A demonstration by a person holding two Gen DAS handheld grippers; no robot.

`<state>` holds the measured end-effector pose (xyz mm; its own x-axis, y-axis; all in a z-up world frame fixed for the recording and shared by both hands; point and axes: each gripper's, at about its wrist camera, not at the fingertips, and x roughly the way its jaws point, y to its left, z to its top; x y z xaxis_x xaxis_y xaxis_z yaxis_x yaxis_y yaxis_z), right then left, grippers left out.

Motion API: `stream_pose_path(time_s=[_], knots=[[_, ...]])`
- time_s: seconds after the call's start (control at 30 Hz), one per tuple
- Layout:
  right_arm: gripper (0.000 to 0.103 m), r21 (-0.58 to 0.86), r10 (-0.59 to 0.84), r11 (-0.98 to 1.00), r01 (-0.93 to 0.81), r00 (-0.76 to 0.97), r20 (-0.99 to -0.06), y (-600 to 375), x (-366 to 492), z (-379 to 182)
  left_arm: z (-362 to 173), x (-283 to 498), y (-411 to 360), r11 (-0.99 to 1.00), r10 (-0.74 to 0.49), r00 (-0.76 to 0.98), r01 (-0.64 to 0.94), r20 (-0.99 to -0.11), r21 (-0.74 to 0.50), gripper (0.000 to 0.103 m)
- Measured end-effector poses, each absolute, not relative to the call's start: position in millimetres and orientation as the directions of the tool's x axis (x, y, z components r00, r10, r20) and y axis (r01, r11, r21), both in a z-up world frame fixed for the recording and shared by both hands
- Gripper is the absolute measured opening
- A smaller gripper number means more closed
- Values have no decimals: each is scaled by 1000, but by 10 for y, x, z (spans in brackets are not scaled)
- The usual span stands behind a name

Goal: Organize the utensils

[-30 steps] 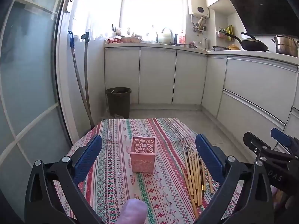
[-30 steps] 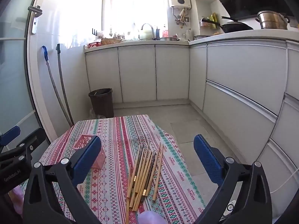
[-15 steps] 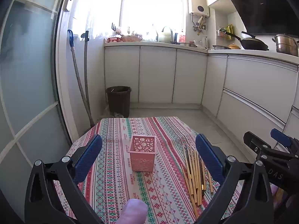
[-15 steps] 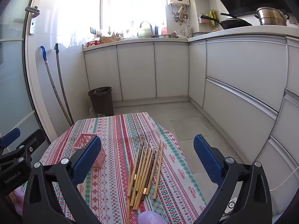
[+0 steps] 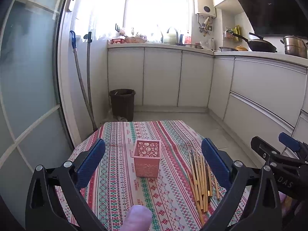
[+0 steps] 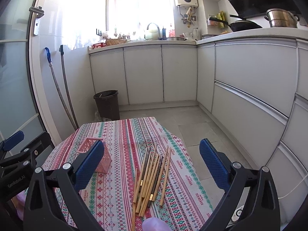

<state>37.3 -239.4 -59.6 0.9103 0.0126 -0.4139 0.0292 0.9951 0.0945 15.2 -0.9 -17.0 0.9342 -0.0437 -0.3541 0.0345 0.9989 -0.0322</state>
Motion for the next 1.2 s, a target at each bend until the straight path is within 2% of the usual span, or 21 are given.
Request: stream_pose_path(time_s=[1.2], knots=[[97,97,14,995,32,899,-438,-2411,410,-630,-161,167,11,999,-42,929,33,-369,-31,96]])
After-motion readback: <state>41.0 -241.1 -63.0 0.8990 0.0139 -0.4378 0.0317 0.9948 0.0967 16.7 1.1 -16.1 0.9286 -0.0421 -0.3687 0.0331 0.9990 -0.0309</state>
